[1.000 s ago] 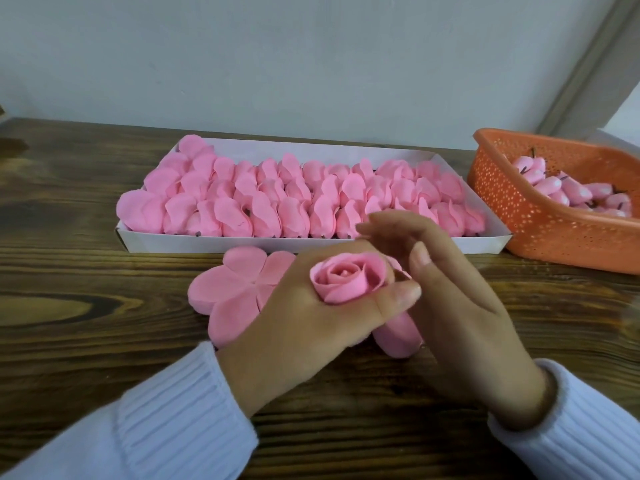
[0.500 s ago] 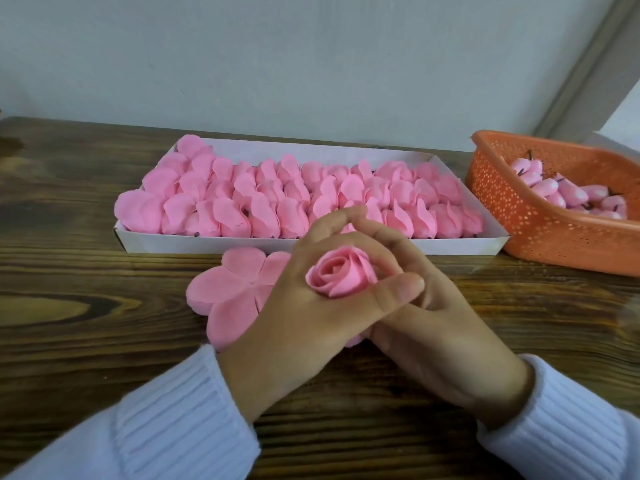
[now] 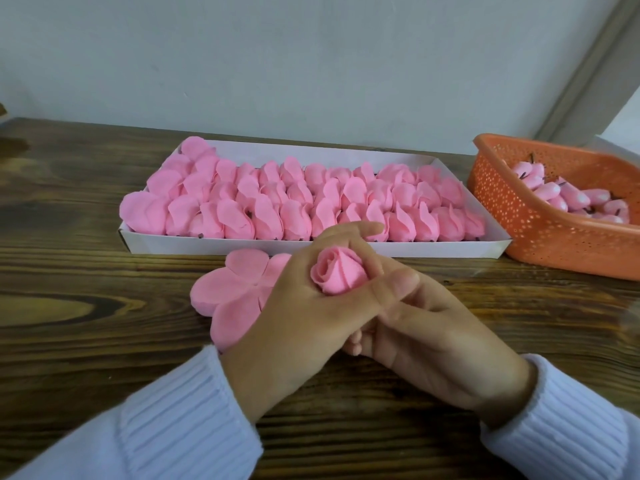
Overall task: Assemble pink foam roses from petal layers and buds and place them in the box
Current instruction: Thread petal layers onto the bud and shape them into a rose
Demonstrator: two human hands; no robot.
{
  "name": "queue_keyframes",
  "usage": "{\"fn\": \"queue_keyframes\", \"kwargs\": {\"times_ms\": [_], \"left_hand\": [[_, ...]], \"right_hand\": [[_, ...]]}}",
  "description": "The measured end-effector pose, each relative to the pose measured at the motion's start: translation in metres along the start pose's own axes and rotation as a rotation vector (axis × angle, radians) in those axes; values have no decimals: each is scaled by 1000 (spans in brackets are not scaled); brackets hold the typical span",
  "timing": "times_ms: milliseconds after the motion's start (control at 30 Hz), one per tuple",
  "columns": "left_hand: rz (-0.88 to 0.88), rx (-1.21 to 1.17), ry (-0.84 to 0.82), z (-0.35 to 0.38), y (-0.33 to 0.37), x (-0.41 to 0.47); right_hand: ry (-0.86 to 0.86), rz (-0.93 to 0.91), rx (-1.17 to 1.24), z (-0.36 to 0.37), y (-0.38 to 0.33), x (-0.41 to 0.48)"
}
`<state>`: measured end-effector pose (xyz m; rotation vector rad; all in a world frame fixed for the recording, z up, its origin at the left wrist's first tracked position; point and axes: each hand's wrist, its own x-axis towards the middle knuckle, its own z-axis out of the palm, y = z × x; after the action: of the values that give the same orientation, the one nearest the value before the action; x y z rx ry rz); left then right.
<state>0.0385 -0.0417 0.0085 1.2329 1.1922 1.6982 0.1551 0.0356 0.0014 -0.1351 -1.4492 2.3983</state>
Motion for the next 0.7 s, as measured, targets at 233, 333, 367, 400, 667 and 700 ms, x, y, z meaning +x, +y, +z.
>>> {"fn": "queue_keyframes", "kwargs": {"times_ms": [233, 333, 367, 400, 667, 700], "left_hand": [[-31, 17, -17, 1, 3, -3], [-39, -15, 2, 0, 1, -2], [-36, -27, -22, -1, 1, -3], [-35, -40, -51, 0, 1, -3], [-72, -84, -80, -1, 2, -2], [-82, -93, -82, -1, 2, -2]], "right_hand": [[20, 5, -38, -1, 2, 0], [-12, -16, -12, -3, 2, 0], [-3, -12, -25, -4, 2, 0], [12, 0, -44, -4, 3, 0], [-70, -1, -17, -4, 4, -2], [-80, -2, -24, -4, 4, -2]]}}
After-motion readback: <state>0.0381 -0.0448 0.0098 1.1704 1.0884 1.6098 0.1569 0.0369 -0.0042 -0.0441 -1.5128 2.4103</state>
